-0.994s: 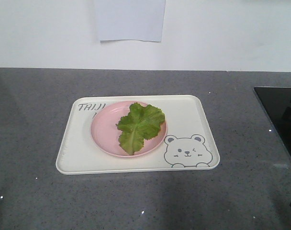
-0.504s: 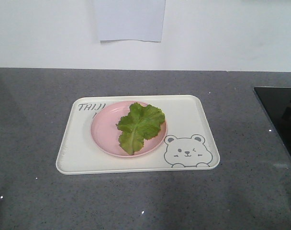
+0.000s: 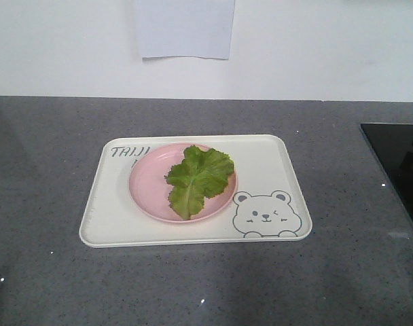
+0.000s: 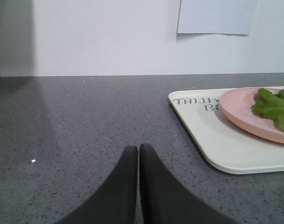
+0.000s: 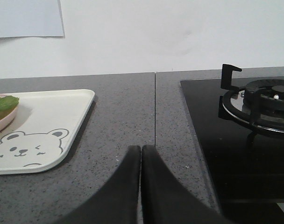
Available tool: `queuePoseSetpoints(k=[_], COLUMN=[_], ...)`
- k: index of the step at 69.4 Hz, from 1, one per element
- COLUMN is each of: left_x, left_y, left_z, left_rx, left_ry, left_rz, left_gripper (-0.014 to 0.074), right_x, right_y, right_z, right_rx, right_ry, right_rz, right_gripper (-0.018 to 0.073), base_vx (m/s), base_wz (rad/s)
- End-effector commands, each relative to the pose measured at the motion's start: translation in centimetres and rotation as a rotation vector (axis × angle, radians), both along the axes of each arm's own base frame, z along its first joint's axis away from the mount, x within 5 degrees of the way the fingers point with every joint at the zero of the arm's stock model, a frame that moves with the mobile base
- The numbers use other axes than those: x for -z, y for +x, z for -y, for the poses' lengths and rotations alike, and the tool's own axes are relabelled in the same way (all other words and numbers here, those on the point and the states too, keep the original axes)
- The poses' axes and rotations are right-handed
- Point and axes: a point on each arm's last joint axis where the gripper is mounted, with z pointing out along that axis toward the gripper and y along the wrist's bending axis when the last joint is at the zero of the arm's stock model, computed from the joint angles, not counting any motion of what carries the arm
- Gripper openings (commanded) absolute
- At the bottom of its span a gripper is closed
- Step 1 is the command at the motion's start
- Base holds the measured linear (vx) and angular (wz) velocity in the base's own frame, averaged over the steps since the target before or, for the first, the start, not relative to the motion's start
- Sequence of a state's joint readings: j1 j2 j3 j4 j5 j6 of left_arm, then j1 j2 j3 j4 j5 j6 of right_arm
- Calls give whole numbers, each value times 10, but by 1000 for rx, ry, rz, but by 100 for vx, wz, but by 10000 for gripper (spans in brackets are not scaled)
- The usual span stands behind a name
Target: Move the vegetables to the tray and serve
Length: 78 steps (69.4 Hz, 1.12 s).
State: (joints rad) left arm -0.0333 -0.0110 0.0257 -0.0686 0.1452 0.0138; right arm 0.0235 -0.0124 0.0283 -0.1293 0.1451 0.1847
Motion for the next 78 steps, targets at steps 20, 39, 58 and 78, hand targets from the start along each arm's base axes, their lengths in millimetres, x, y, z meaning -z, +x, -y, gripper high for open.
queuePoseSetpoints(k=[20, 39, 58, 78], left_x=[1, 1, 1, 1], left_y=[0, 0, 0, 0], left_z=[-1, -1, -1, -1], left_rx=[-10, -10, -10, -10], left_ry=[-14, -14, -14, -14], left_rz=[66, 66, 66, 66], left_gripper=[-6, -6, -6, -6], right_x=[-2, -2, -2, -2], right_y=[1, 1, 1, 1], right_z=[-1, -1, -1, -1], right_rx=[-4, -4, -4, -4], right_ry=[-10, -10, -10, -10], right_rz=[65, 65, 65, 65], right_gripper=[-3, -3, -3, -3], base_vx=[0, 0, 0, 0], base_wz=[0, 0, 0, 0])
